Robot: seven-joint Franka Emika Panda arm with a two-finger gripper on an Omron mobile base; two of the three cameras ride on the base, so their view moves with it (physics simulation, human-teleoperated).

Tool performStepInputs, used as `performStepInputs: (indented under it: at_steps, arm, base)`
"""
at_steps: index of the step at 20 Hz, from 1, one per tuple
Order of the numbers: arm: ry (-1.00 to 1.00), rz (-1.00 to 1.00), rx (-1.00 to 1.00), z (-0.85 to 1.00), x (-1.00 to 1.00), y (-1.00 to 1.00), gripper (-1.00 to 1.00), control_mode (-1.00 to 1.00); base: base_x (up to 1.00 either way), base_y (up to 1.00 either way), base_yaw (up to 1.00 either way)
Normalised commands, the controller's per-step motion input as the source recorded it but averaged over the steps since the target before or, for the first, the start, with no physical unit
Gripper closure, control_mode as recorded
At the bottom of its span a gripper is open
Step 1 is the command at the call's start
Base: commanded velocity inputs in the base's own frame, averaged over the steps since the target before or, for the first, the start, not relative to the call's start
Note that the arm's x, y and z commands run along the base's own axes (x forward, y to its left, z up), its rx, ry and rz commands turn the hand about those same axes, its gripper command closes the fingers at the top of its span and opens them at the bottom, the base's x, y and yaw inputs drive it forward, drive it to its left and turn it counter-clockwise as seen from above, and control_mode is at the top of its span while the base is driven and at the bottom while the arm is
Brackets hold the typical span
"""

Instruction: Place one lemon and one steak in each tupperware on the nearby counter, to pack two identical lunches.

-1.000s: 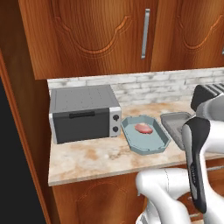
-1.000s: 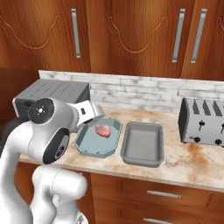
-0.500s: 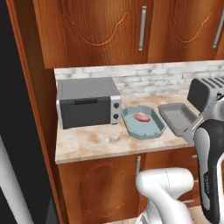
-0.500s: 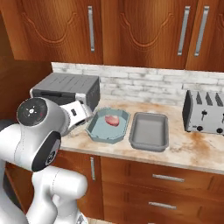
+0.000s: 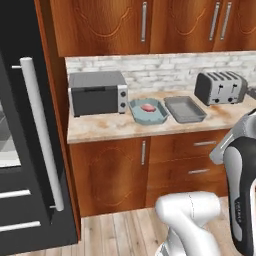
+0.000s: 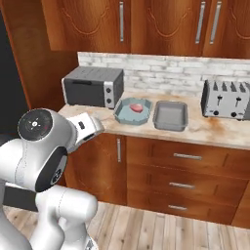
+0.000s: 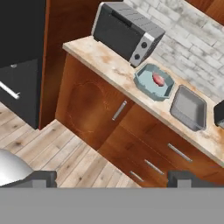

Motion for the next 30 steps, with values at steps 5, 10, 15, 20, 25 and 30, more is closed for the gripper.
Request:
performStepInputs:
  at_steps: [5,10,15,20,25,30]
  arm:
    - [0.00,0.00,0.00,0.00,0.00,0.00,-1.00,1.00]
    - [0.00,0.00,0.00,0.00,0.00,0.00,-1.00,1.00]
    - [0.00,0.00,0.00,0.00,0.00,0.00,-1.00,1.00]
    - [0.00,0.00,0.00,0.00,0.00,0.00,-1.00,1.00]
    - [0.00,0.00,0.00,0.00,0.00,0.00,-1.00,1.00]
    - [0.00,0.00,0.00,0.00,0.00,0.00,-1.00,1.00]
  base:
    - [-0.96,0.52,0.05]
    - [-0.36,0.97,0.02]
    - [-0.01,1.00,0.00]
    - [0.00,1.00,0.00]
    - [0.00,1.00,0.00]
    - [0.06,0.77,0.00]
